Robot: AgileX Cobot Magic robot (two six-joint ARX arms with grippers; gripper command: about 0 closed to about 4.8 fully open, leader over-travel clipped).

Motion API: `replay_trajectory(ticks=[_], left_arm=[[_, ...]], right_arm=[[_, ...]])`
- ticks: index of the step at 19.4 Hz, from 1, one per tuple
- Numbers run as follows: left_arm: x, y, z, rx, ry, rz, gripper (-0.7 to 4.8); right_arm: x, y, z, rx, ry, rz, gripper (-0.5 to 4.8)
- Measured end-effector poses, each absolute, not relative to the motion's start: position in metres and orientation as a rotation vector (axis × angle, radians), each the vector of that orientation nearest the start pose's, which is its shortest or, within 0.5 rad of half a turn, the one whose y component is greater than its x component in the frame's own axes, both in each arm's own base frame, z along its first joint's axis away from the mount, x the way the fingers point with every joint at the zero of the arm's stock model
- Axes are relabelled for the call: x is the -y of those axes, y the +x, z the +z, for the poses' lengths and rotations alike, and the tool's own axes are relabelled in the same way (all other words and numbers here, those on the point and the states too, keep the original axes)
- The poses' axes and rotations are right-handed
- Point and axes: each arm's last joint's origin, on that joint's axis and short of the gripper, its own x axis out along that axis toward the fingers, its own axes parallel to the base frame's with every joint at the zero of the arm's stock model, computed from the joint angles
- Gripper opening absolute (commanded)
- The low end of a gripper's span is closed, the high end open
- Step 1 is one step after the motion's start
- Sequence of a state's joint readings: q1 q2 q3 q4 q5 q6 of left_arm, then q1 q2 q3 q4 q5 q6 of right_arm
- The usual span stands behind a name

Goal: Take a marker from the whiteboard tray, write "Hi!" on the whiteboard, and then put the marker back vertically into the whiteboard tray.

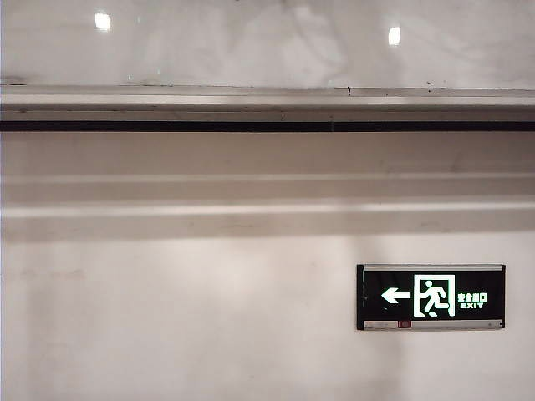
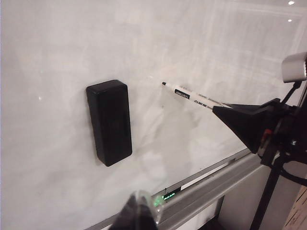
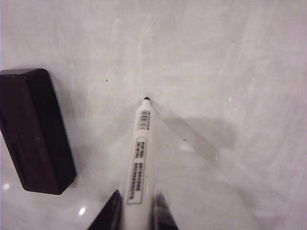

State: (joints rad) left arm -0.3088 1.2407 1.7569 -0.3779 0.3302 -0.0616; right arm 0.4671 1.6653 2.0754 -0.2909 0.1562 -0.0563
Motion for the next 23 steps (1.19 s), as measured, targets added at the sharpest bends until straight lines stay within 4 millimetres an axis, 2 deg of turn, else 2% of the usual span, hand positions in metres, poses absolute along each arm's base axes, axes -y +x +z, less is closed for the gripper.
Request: replay_trajectory(ticks=[4,17,20,23], left_arm=[[0.073,0.199,0.539,0.121,-0.058,-0.642,-0.05],[0.073,0.199,0.539,0.121,-0.058,-0.642,-0.05],[0.073,0.199,0.539,0.121,-0.058,-0.642,-0.05],[0.074,0.199,0.539,0.121,-0.057,-0.648,-0.05]], right_arm=[[-0.15,0.307,0.529,0.106,-0.024,0.307,-0.02],[-0.15,0.309,0.507,-0.1,-0.091,0.306,-0.02],[-0.148,0.304,0.512,-0.083,-0.086,0.307,-0.02],[-0.138,0.284,0.534,0.026,-0.052,0.305,-0.02]])
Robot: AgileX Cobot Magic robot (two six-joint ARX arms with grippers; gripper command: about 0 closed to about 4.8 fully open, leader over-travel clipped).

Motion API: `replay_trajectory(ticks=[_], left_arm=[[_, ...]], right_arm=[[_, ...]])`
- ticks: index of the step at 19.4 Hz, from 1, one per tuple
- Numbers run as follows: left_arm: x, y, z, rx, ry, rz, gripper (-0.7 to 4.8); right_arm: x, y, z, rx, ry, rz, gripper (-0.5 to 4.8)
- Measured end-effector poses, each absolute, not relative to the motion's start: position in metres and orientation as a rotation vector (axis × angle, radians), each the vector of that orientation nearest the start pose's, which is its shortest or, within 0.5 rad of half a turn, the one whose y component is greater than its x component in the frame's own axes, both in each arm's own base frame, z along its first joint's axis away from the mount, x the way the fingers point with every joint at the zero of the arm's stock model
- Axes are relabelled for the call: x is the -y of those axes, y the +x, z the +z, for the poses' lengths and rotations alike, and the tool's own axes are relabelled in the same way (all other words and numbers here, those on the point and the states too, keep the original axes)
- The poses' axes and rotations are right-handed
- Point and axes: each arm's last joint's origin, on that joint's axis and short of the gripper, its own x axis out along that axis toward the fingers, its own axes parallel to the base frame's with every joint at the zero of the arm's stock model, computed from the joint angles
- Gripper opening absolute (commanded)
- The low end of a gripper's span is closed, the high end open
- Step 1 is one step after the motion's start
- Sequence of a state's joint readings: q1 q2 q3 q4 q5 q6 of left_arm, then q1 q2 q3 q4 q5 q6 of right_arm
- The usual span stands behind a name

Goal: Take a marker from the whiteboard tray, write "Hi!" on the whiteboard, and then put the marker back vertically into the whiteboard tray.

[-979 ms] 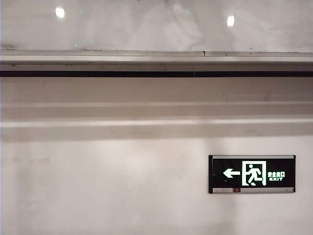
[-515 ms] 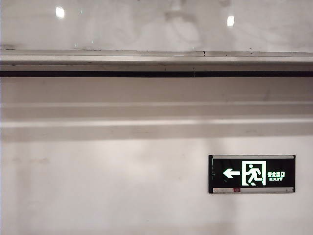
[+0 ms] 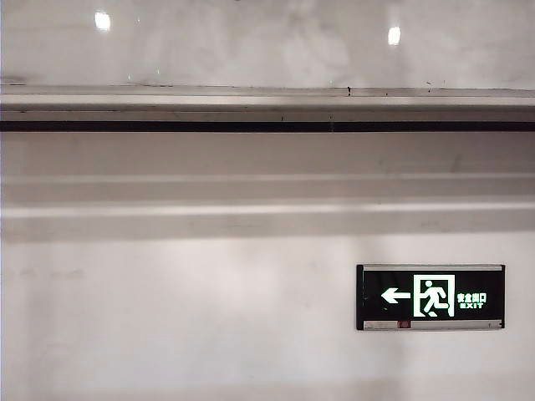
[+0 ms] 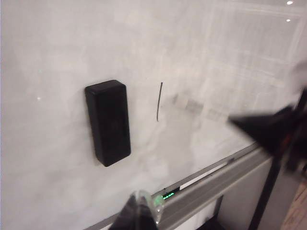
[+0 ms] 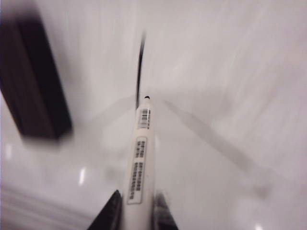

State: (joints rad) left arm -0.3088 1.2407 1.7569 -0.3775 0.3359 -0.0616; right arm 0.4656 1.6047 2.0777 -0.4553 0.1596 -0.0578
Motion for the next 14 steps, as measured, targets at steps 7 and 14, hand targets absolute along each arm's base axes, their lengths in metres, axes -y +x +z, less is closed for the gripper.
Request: replay_trajectory(ticks=[7,14], left_arm=[[0.077,0.196,0.539,0.118,-0.042,-0.796,-0.05],[0.077,0.196,0.538,0.11,-0.042,-0.807,-0.05]], right_arm=[[-0.142,0.292,0.532,0.063,-0.097,0.358,-0.02],[-0.148,0.304,0.523,0.034,-0.106,0.357,-0.02]])
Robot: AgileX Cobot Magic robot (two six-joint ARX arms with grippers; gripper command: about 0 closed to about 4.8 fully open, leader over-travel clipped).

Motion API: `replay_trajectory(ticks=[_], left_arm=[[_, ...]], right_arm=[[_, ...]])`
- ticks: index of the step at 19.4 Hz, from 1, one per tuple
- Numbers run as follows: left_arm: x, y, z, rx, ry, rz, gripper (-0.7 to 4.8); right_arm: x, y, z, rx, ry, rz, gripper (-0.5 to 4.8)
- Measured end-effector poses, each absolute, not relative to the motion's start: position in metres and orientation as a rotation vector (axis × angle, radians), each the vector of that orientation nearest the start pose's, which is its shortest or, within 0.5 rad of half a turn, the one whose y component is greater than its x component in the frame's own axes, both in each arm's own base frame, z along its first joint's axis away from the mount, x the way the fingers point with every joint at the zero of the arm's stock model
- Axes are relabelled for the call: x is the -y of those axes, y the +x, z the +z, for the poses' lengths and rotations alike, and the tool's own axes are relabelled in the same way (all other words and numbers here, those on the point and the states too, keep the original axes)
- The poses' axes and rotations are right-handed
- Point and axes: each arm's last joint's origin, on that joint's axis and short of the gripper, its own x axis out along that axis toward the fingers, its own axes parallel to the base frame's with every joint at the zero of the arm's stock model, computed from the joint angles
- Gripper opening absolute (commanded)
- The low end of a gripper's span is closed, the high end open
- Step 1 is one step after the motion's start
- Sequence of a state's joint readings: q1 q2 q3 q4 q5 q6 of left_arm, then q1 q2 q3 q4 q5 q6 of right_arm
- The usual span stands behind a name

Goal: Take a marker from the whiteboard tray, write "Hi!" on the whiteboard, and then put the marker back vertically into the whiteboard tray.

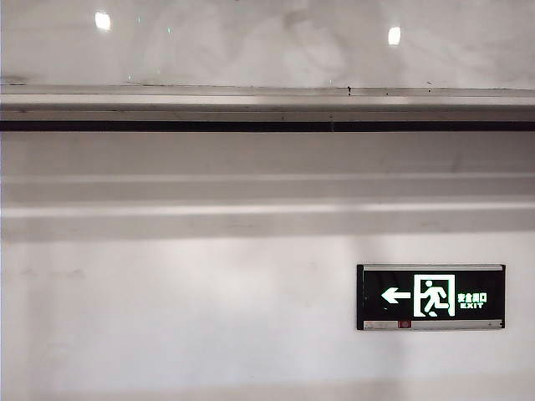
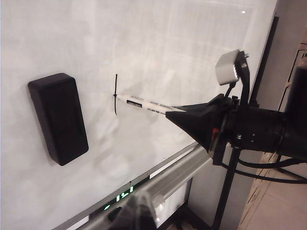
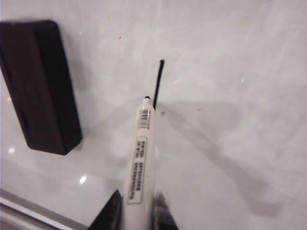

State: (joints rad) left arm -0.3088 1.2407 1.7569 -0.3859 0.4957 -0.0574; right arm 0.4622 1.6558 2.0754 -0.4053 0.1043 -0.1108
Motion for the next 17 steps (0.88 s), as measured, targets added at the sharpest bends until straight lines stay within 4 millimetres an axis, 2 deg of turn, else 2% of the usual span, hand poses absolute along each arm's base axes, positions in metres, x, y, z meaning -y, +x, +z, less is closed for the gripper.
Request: replay_trajectory(ticks=[11,17], left_arm=[[0.077,0.196,0.5386,0.111,-0.041,-0.807,-0.05],[0.077,0.196,0.5385,0.111,-0.042,-0.807,-0.05]], right_arm=[[-0.1486,0.3078,0.5195,0.021,-0.11,0.32,-0.02],[-0.147,0.3067,0.518,-0.003,-0.146,0.232,-0.02]])
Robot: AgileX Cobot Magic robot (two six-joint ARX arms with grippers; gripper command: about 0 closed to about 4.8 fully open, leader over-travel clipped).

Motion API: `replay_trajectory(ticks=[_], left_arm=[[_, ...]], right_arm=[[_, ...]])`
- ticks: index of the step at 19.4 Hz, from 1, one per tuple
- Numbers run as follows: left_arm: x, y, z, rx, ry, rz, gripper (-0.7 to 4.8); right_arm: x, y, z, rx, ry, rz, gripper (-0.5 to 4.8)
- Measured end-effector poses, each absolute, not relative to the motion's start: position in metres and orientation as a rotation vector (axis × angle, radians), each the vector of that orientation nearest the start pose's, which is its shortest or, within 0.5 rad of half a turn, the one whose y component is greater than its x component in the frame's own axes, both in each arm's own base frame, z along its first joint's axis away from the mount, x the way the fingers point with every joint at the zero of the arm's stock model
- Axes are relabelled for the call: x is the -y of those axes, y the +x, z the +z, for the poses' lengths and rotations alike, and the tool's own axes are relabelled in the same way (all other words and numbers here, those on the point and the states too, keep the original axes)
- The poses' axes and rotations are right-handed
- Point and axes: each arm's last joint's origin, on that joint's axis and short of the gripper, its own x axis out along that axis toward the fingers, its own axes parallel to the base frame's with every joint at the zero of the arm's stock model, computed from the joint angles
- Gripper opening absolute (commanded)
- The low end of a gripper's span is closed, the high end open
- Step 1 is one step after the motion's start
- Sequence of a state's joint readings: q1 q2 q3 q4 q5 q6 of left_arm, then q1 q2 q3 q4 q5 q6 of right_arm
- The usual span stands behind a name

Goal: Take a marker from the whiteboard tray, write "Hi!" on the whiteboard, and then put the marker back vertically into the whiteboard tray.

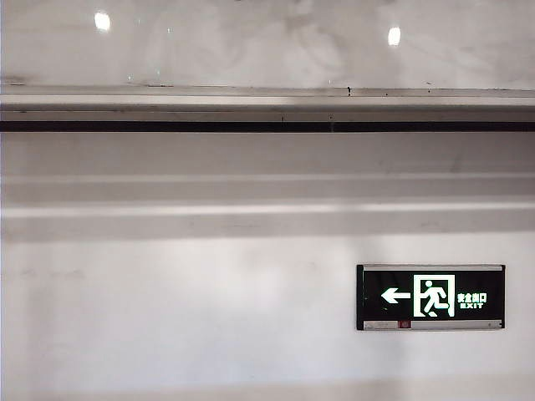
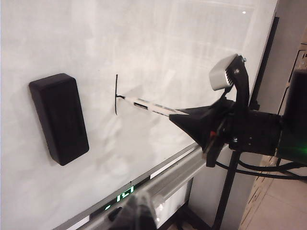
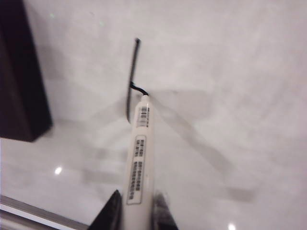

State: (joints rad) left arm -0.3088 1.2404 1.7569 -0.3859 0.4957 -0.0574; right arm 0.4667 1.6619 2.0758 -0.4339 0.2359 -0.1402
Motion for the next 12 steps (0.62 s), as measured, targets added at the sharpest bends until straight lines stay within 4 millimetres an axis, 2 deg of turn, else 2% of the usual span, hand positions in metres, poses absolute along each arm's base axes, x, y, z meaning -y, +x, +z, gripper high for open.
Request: replay_trajectory(ticks=[9,11,12], left_arm=[[0.077,0.196,0.538,0.11,-0.042,-0.807,-0.05],[0.077,0.196,0.538,0.11,-0.042,-0.807,-0.05],[0.077,0.196,0.538,0.11,-0.042,-0.807,-0.05]], right_arm=[[-0.139,0.301,0.523,0.001,-0.168,0.139,-0.02],[-0.13,0.286,0.535,0.037,-0.154,0.127,-0.02],[-0.123,0.271,0.549,0.105,-0.128,0.134,-0.02]])
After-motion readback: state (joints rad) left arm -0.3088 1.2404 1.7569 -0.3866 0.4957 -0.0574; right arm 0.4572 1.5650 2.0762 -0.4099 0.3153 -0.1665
